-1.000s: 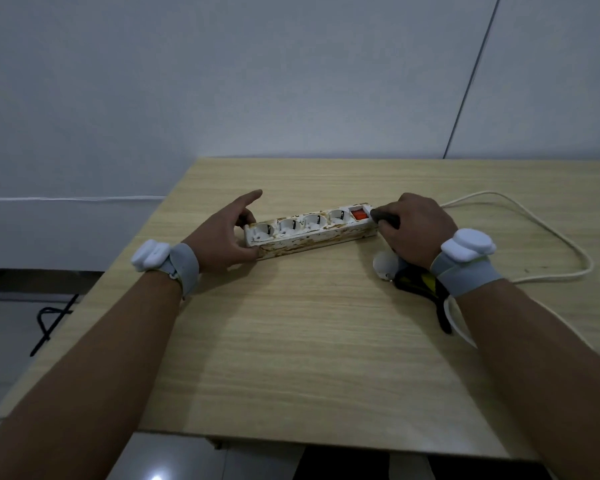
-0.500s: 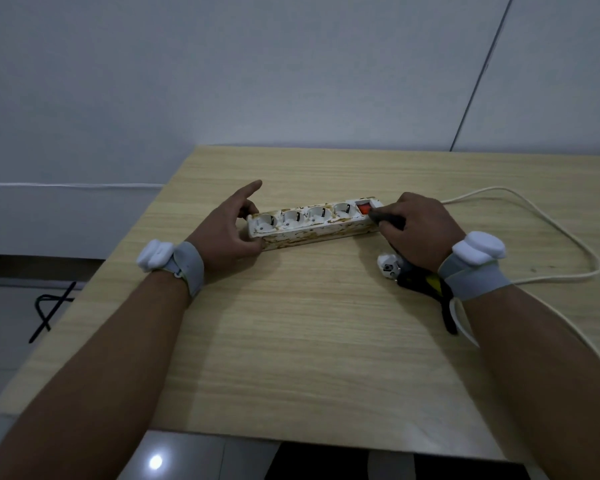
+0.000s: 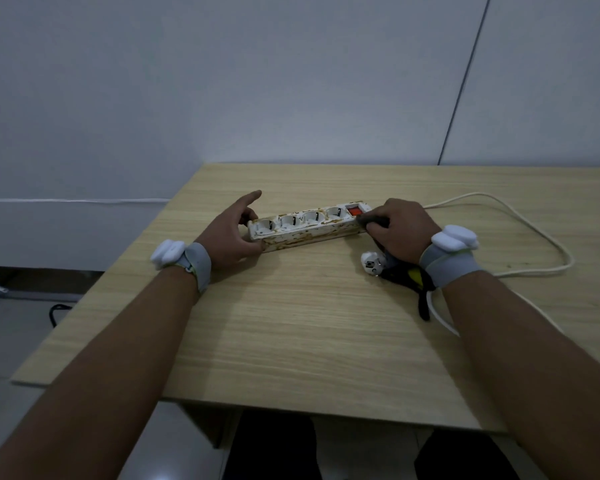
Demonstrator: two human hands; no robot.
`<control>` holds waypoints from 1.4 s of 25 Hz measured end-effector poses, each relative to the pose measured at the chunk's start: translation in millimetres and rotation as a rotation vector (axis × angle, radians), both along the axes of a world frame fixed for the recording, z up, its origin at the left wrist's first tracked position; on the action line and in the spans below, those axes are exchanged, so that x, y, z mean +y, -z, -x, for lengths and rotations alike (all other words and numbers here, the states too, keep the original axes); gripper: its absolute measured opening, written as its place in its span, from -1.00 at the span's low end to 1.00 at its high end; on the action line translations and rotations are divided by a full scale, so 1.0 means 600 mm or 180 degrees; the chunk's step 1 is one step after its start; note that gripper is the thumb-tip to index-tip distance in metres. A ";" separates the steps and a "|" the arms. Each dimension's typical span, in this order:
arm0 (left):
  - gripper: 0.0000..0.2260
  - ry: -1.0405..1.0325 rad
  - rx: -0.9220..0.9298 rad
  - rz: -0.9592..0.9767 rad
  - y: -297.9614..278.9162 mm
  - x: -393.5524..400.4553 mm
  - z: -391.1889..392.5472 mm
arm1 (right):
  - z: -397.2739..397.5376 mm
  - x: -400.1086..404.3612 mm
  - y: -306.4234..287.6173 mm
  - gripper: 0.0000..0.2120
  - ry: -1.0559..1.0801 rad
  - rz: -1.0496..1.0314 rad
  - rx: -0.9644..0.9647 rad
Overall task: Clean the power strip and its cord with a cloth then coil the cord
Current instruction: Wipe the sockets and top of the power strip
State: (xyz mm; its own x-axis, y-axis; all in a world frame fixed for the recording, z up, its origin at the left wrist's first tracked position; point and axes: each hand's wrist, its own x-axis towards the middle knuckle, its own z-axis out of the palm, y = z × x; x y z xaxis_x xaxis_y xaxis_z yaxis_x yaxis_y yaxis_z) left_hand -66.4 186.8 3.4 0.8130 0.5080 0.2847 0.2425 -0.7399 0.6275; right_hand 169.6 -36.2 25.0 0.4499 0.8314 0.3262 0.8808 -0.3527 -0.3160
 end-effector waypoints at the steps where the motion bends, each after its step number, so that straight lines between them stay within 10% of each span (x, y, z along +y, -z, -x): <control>1: -0.17 -0.0008 0.0012 -0.0011 -0.002 0.000 -0.004 | -0.003 -0.002 -0.005 -0.73 0.0003 -0.0065 0.0018; 35: -0.20 -0.0060 -0.0050 -0.0386 0.001 -0.016 -0.038 | -0.038 0.003 0.004 -0.71 0.0076 -0.0110 -0.0184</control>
